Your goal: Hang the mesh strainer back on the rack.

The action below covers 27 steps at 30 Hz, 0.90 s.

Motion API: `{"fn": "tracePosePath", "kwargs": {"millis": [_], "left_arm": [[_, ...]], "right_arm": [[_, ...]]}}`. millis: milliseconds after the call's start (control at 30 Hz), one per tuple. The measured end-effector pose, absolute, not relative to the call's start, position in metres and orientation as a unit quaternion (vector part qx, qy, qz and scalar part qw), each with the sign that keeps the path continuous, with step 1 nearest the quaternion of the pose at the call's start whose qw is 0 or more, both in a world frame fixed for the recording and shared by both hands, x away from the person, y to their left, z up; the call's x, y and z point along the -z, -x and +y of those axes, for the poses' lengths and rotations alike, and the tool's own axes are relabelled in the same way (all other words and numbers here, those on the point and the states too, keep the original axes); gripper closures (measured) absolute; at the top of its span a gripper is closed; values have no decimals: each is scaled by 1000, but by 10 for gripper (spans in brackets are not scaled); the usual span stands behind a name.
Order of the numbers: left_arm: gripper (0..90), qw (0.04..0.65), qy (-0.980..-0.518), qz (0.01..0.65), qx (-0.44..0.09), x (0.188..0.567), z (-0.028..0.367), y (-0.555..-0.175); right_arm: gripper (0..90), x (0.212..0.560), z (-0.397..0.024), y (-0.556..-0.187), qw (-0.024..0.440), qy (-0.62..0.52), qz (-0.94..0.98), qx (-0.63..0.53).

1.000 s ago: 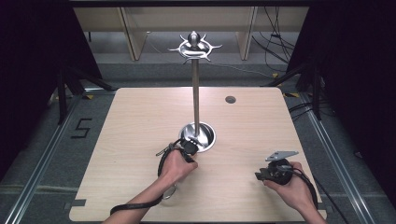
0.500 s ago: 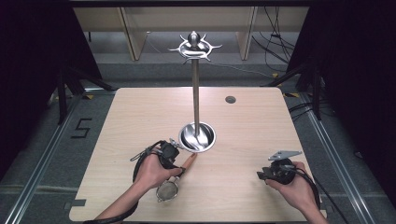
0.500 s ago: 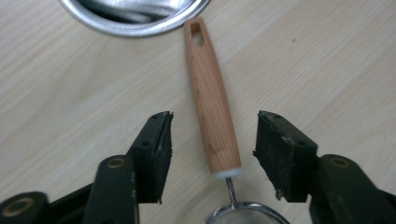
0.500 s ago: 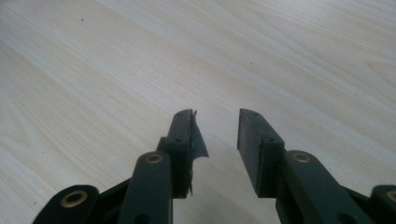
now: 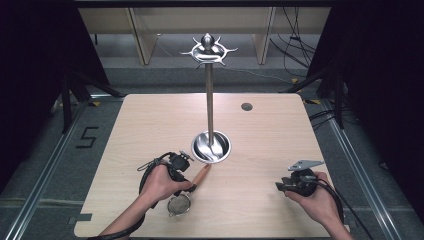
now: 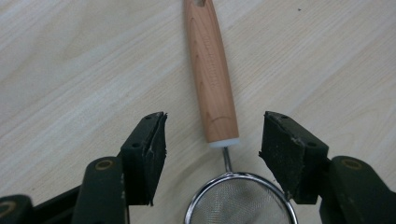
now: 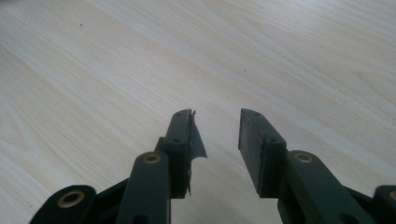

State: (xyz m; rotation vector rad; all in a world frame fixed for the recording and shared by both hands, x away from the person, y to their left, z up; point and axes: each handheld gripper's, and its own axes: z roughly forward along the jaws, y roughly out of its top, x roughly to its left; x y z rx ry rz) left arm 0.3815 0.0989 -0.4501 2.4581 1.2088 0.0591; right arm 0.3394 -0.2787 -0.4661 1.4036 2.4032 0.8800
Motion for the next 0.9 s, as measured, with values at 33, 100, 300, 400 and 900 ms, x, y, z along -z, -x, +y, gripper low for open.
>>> {"fn": "tracePosePath", "kwargs": {"millis": [33, 100, 300, 400, 900], "left_arm": [[394, 197, -872, 447, -16, 450, 96, -381], [394, 187, -880, 435, -20, 449, 95, -385], [400, 158, -879, 451, 7, 456, 88, -390], [414, 145, -879, 453, 17, 460, 85, -391], [515, 95, -891, 443, 24, 478, 69, -395]], "right_arm": [[654, 463, -283, -340, 109, -467, 830, -285], [652, 463, -282, -340, 104, -475, 826, -285], [647, 462, -282, -340, 112, -473, 826, -286], [645, 462, -279, -340, 106, -478, 824, -284], [633, 464, -279, -341, 103, -469, 831, -281]]}}
